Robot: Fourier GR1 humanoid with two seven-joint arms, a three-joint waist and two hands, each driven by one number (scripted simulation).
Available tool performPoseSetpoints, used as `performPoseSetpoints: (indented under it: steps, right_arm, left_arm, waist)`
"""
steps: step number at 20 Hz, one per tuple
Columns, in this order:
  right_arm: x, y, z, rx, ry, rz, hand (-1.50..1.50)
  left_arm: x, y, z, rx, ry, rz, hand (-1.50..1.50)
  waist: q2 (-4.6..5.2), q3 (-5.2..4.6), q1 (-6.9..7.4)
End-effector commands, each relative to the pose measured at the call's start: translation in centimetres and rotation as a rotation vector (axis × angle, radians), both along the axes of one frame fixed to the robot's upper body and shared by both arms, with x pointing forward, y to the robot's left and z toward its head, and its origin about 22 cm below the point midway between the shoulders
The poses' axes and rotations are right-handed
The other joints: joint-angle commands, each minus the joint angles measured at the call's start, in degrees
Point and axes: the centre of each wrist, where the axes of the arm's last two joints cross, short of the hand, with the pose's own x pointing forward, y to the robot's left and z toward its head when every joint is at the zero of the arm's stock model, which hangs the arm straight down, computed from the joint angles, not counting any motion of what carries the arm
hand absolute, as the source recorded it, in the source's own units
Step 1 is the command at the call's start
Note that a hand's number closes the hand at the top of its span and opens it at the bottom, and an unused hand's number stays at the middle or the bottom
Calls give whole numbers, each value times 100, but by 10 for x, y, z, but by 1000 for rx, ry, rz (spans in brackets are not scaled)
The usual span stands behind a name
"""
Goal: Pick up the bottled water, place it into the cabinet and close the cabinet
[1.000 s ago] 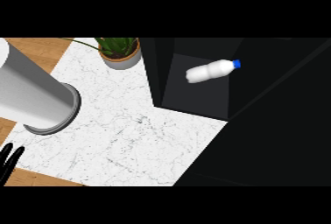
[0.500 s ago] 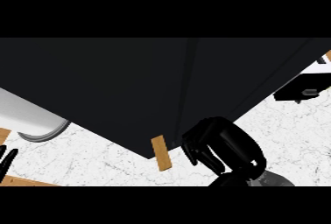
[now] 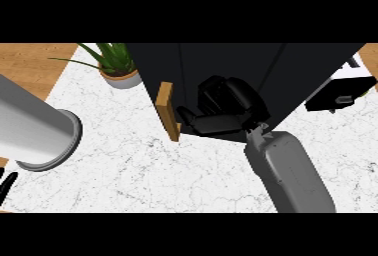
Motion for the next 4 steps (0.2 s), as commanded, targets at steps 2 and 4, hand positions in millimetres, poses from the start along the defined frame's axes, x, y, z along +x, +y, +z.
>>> performPoseSetpoints:
  steps: [2, 4]
  right_arm:
    - [48, 12, 9, -31, -6, -98, 150]
    - [54, 19, 27, -18, -5, -81, 150]
  left_arm:
    - [5, 1, 1, -29, -43, -26, -150]
    - [10, -2, 9, -25, -52, -8, -150]
  waist:
    - [138, -38, -18]
    - [110, -30, -32]
